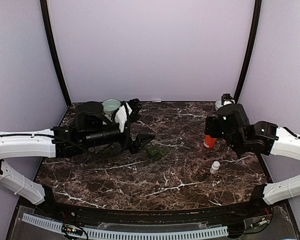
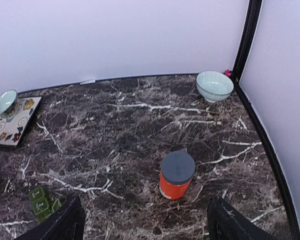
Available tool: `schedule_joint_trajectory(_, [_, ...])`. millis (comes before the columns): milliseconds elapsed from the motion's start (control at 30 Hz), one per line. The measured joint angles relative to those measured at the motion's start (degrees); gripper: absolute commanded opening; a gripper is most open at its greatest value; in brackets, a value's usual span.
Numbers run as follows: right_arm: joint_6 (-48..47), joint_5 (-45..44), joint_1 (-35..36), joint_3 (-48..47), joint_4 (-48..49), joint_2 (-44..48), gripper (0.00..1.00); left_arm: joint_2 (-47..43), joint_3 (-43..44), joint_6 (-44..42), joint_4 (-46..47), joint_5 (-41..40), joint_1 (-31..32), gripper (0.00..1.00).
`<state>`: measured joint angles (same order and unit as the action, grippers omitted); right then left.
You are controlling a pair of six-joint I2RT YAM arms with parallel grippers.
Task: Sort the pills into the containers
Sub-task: Pick up the pill bottle from the center of the board.
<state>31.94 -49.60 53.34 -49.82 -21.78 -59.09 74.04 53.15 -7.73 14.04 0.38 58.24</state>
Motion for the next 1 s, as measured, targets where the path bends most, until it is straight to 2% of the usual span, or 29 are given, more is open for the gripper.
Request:
schedule_joint_trajectory(133, [6.08,5.57,-0.15,-4.66,-10.95,-3.72,0.82,0.22,0.15,1.57,-1.09,-0.68,0.00,0.99])
schedule_joint_trajectory(400, [18.69,17.64,-0.48,-5.81,-26.14,-2.67,0.74,2.84,0.48,3.91,-3.43,-2.05,0.00,0.98])
schedule_joint_trajectory(667, [24.22,28.22,-3.82,-2.51,-30.80,-2.64,0.66,2.99,0.96,5.53,-4.33,-4.04,0.00,0.97])
schedule_joint_trajectory(1000, [24.17,37.57,-12.13,2.86,-30.47,-2.99,0.65,3.04,1.20,6.01,-4.74,-4.09,0.00,0.97])
